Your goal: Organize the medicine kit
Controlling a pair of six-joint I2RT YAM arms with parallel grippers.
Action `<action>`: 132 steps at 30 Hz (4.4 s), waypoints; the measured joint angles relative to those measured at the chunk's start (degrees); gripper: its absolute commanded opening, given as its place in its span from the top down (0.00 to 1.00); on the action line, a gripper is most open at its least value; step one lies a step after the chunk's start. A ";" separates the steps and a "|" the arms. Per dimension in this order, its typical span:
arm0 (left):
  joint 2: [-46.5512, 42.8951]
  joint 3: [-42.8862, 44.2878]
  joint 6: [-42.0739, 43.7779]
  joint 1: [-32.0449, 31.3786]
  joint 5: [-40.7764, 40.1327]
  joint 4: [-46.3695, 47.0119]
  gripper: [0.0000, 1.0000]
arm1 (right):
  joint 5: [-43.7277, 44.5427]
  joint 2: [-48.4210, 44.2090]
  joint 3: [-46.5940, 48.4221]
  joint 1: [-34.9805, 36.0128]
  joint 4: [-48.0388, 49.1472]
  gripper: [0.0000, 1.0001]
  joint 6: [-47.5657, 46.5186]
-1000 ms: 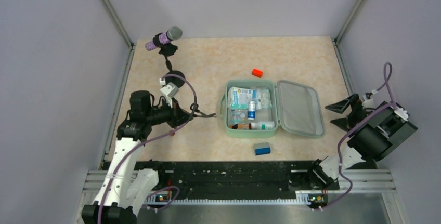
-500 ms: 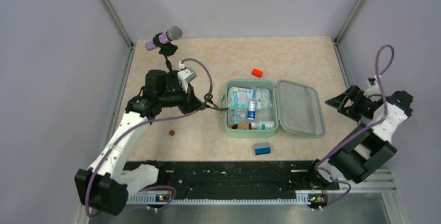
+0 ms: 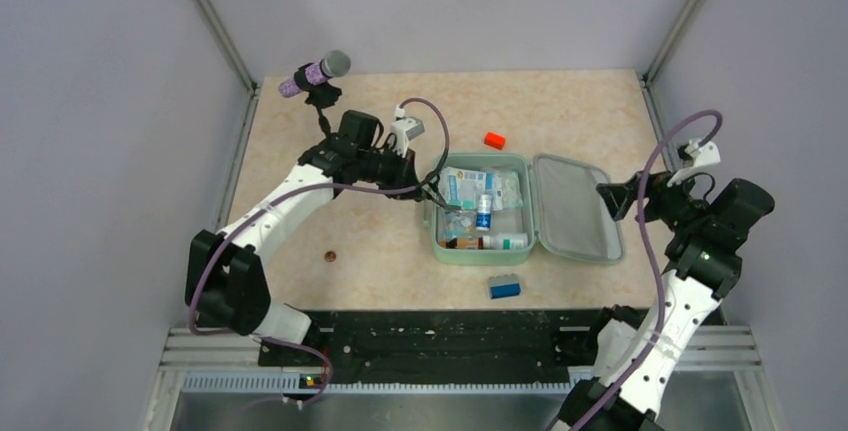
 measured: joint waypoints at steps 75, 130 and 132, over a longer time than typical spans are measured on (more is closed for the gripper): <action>-39.10 -12.35 8.09 21.99 0.76 -8.57 1.00 | 36.02 9.07 -23.80 42.64 17.38 0.21 57.33; -30.18 -6.93 6.62 22.73 5.16 -8.15 1.00 | 20.55 19.65 -35.74 28.39 75.80 0.23 65.53; -29.49 -6.56 6.45 22.45 5.33 -8.02 1.00 | 19.17 19.21 -35.74 28.37 77.11 0.24 64.37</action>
